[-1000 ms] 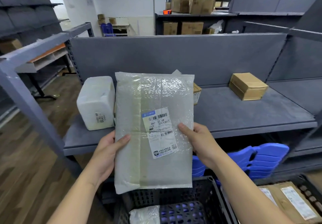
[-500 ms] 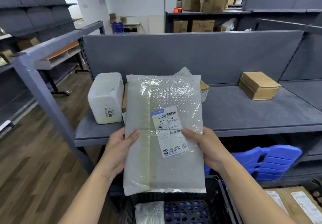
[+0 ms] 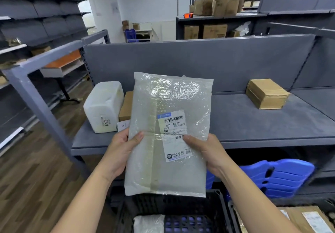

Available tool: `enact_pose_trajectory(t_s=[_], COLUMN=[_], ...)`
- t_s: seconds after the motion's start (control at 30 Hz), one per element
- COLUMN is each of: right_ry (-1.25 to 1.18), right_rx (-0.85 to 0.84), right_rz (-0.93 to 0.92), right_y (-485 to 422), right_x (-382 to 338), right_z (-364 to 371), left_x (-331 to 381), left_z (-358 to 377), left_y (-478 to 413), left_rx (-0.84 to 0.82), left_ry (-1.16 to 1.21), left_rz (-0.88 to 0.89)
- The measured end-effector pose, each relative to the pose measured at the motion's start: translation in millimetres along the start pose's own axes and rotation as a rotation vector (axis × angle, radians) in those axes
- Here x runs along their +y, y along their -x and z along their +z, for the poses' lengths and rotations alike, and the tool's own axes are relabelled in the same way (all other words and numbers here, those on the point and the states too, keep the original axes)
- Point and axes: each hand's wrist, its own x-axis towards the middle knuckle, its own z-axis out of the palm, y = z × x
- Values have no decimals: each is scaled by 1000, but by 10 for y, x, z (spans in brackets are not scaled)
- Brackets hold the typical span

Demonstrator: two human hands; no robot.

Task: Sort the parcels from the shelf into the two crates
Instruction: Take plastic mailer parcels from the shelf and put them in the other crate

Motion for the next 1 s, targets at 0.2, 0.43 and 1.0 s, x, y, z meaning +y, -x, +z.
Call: enact_pose_trajectory(t_s=[0.2,0.43,1.0], right_ry=[99,82,177], right_rx=[6,-13,-107], right_rz=[17,52,-4], right_y=[-67,-114,131], right_x=[-20,140,433], right_z=[-39,-52,-72], left_x=[-82,-205,-27], left_z=[-9,-118,-193], left_y=[18,106,81], left_rx=[57,102,248], left_ry=[-14,-67,163], left_rz=[-5,-9,-64])
